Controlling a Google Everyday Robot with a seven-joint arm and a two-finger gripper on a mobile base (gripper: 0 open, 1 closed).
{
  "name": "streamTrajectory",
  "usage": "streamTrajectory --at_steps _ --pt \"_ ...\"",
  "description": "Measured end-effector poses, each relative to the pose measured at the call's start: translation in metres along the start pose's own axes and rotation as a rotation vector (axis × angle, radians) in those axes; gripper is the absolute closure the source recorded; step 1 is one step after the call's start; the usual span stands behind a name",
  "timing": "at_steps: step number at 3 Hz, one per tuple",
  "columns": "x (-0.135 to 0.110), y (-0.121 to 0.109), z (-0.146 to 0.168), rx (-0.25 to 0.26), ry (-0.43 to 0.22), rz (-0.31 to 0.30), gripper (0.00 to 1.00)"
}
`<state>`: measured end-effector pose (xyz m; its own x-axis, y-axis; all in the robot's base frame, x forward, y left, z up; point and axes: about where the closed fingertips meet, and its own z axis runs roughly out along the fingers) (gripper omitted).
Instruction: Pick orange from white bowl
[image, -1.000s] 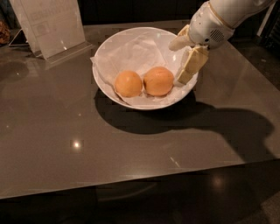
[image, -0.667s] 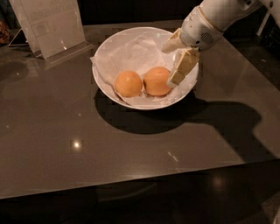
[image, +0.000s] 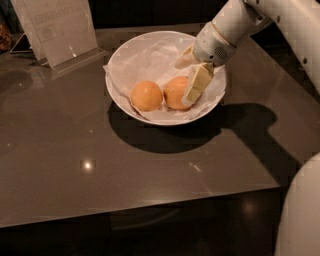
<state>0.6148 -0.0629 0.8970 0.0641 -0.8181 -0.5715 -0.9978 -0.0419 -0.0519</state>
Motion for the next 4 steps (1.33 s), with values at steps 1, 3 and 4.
streamTrajectory --at_steps 1,3,4 --pt "0.005 -0.003 0.019 -0.043 -0.015 0.018 0.14" --pt "0.018 0.001 0.046 -0.114 -0.033 0.061 0.21" --pt "0.021 0.003 0.049 -0.126 -0.036 0.072 0.39"
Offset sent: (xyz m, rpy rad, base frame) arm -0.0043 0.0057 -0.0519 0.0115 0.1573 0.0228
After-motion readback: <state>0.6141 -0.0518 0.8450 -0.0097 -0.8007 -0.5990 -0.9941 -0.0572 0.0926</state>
